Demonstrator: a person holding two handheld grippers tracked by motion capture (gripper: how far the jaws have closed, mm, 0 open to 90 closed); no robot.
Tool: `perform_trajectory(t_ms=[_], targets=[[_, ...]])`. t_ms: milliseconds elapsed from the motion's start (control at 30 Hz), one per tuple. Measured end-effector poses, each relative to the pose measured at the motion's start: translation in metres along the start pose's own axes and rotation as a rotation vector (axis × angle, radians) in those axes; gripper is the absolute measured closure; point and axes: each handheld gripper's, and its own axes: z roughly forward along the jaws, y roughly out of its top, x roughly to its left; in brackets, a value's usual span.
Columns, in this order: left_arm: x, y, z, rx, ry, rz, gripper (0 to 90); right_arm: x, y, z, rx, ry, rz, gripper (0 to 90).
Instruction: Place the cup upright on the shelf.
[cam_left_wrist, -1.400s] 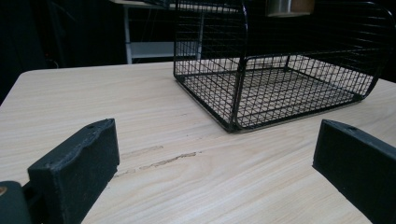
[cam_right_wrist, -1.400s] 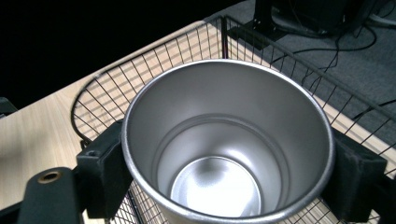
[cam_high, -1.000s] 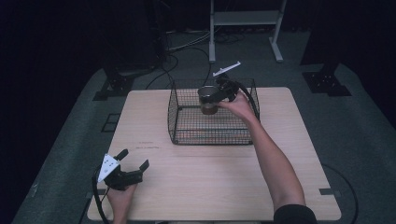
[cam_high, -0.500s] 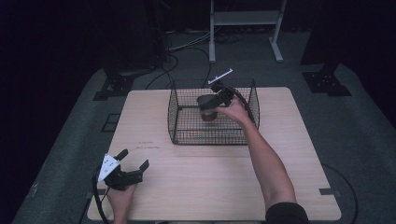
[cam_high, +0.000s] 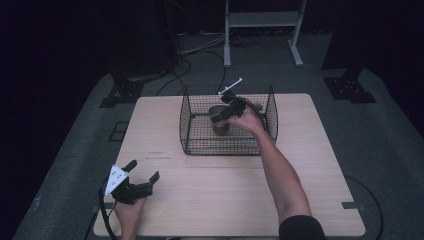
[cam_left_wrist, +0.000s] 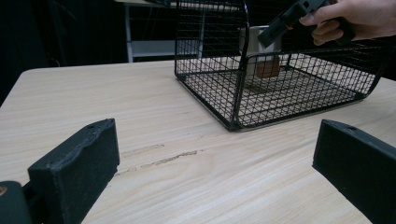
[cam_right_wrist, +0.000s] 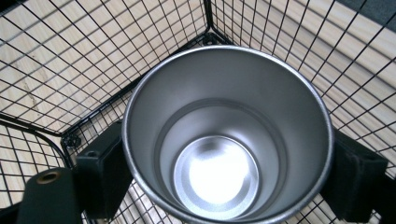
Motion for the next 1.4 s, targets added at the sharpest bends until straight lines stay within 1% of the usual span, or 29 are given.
perform_trajectory(t_ms=[33, 133, 167, 233, 267, 333, 467, 500, 533, 600, 767, 800, 833, 900, 1033, 1133, 1300, 1333, 1400], targets=[[0.0, 0.0, 0.0, -0.001, 0.001, 0.0, 0.0, 0.0, 0.0, 0.001, 0.003, -0.005, -0.007, 15.4], [0.0, 0.0, 0.0, 0.002, -0.001, -0.001, 0.0, 0.002, 0.0, 0.005, 0.015, -0.004, -0.007, 15.3], [0.0, 0.0, 0.0, 0.002, -0.001, -0.001, 0.0, 0.002, 0.0, 0.006, 0.015, 0.001, 0.002, 15.3], [0.0, 0.0, 0.0, 0.004, -0.001, 0.001, 0.0, 0.002, 0.0, 0.006, 0.019, 0.003, 0.0, 15.3], [-0.001, 0.0, 0.0, 0.002, 0.0, 0.003, 0.0, 0.004, 0.001, 0.008, 0.025, -0.007, -0.009, 15.2], [-0.001, 0.0, 0.0, 0.005, -0.001, 0.005, 0.0, 0.006, 0.001, 0.01, 0.035, -0.008, -0.017, 15.2], [-0.001, 0.0, -0.001, 0.004, 0.0, 0.005, 0.0, 0.007, 0.001, 0.013, 0.051, -0.019, -0.02, 15.0], [-0.001, 0.0, -0.001, 0.004, 0.0, 0.005, 0.0, 0.007, 0.001, 0.013, 0.051, -0.019, -0.02, 15.0], [-0.002, 0.0, -0.001, 0.002, 0.0, 0.004, 0.0, 0.008, 0.0, 0.012, 0.055, -0.018, -0.032, 15.0], [-0.002, 0.0, 0.0, 0.005, 0.0, 0.01, 0.0, 0.008, -0.001, 0.012, 0.059, -0.015, -0.025, 14.9], [-0.002, 0.0, -0.001, 0.006, 0.001, 0.007, 0.0, 0.009, -0.002, 0.011, 0.066, -0.016, -0.029, 14.6], [-0.002, 0.0, -0.001, 0.005, 0.002, 0.004, 0.0, 0.011, -0.001, 0.011, 0.071, -0.019, -0.04, 14.6], [-0.002, 0.0, -0.001, 0.005, 0.002, 0.004, 0.0, 0.011, -0.001, 0.011, 0.071, -0.019, -0.04, 14.6], [-0.002, 0.0, -0.001, 0.004, 0.002, 0.004, 0.0, 0.016, 0.0, 0.011, 0.083, -0.029, -0.052, 13.0], [-0.001, 0.0, -0.001, 0.005, 0.004, 0.005, 0.0, 0.017, 0.0, 0.011, 0.08, -0.028, -0.052, 12.9], [-0.001, 0.0, -0.001, 0.003, 0.005, 0.005, 0.0, 0.018, -0.001, 0.013, 0.094, -0.029, -0.05, 12.6], [-0.001, 0.0, -0.001, 0.004, 0.004, 0.006, 0.0, 0.018, -0.002, 0.013, 0.078, -0.026, -0.05, 12.2], [-0.001, 0.0, -0.001, 0.001, 0.006, 0.003, 0.0, 0.017, -0.003, 0.013, 0.076, -0.029, -0.054, 10.7], [-0.001, 0.0, -0.001, 0.0, 0.006, 0.004, 0.0, 0.016, -0.003, 0.011, 0.061, -0.025, -0.043, 10.7]])
